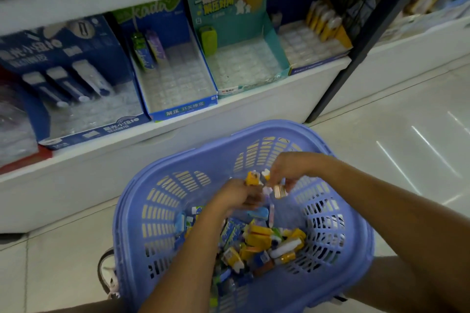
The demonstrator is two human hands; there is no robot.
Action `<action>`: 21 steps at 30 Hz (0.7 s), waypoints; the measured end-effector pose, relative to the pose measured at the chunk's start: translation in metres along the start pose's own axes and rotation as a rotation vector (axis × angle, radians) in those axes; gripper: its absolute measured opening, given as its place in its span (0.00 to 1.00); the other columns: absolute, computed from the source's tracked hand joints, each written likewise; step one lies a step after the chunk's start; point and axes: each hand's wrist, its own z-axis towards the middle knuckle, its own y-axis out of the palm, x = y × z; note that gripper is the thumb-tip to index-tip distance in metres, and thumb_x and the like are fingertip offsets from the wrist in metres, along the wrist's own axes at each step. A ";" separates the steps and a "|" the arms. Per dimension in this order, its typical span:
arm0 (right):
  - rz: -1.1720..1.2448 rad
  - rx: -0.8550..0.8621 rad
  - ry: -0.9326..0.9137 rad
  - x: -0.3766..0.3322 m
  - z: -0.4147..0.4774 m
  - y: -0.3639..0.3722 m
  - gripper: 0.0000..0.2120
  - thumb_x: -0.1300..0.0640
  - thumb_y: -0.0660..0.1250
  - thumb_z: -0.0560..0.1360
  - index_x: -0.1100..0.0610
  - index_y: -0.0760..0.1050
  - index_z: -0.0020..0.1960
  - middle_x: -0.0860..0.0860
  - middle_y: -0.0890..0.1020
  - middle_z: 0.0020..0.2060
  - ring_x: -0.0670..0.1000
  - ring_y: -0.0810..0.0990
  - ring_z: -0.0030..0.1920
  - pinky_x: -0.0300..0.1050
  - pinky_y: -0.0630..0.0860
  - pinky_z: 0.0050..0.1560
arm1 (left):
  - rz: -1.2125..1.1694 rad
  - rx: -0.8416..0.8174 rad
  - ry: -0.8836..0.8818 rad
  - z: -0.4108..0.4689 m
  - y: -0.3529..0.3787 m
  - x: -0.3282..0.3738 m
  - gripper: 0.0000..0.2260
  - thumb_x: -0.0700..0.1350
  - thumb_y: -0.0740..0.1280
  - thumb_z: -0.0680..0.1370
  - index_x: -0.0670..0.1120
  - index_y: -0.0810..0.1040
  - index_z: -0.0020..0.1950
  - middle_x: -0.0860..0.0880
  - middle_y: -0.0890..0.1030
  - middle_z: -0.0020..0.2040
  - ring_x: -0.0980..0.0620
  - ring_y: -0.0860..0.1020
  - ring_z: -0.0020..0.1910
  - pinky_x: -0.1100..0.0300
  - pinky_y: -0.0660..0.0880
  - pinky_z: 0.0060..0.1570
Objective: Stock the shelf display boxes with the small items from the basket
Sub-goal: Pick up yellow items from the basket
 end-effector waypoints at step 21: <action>-0.053 0.635 -0.457 -0.078 -0.119 -0.051 0.21 0.57 0.74 0.70 0.49 0.76 0.61 0.43 0.78 0.53 0.43 0.77 0.39 0.33 0.73 0.44 | -0.833 0.222 0.539 -0.074 0.033 0.123 0.09 0.43 0.62 0.79 0.41 0.80 0.47 0.48 0.85 0.37 0.54 0.83 0.36 0.65 0.80 0.36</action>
